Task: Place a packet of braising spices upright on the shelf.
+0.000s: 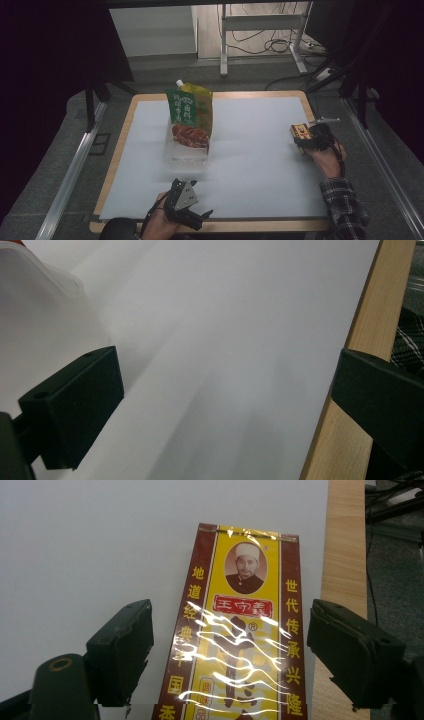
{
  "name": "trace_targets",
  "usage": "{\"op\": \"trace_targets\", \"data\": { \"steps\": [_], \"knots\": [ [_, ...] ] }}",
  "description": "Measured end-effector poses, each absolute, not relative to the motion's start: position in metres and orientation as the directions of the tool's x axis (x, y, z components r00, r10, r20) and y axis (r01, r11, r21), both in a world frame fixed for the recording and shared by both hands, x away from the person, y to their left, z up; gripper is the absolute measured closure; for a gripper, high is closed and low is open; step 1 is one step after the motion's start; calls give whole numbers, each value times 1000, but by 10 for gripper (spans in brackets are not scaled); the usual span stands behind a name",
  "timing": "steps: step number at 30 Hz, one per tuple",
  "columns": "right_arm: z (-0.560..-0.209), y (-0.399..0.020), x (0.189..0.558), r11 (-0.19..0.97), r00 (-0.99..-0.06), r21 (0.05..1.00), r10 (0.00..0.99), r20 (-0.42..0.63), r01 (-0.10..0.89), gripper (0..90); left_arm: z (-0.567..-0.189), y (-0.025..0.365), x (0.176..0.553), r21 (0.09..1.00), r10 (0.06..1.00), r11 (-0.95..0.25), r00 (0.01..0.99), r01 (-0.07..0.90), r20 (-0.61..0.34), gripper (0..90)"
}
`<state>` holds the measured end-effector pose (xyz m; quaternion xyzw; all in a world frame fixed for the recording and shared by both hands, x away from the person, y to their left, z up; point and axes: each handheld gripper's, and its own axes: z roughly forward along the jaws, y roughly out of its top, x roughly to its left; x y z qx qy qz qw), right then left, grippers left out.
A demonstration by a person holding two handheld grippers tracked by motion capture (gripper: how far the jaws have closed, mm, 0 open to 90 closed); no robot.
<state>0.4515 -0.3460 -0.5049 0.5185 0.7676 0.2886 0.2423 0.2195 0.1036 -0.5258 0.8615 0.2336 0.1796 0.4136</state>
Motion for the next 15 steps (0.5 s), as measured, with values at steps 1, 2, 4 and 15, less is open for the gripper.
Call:
{"op": "trace_targets", "data": {
  "steps": [1, 2, 4, 15],
  "knots": [
    [-506, -346, 452, 300, -344, 690, 936, -78, 659, 210, -526, 103, 219, 796, 551, -549, 826, 254, 117, 5],
    [-507, -345, 452, 301, -343, 685, 936, -78, 664, 216, -526, 103, 219, 796, 551, -549, 827, 254, 117, 5],
    [-509, -344, 453, 307, -336, 676, 937, -92, 671, 235, -526, 103, 219, 796, 549, -550, 827, 252, 118, 5],
    [-508, -343, 450, 263, -297, 648, 953, -60, 715, 315, -525, 103, 219, 797, 550, -550, 827, 250, 120, 5]
  ]
}}
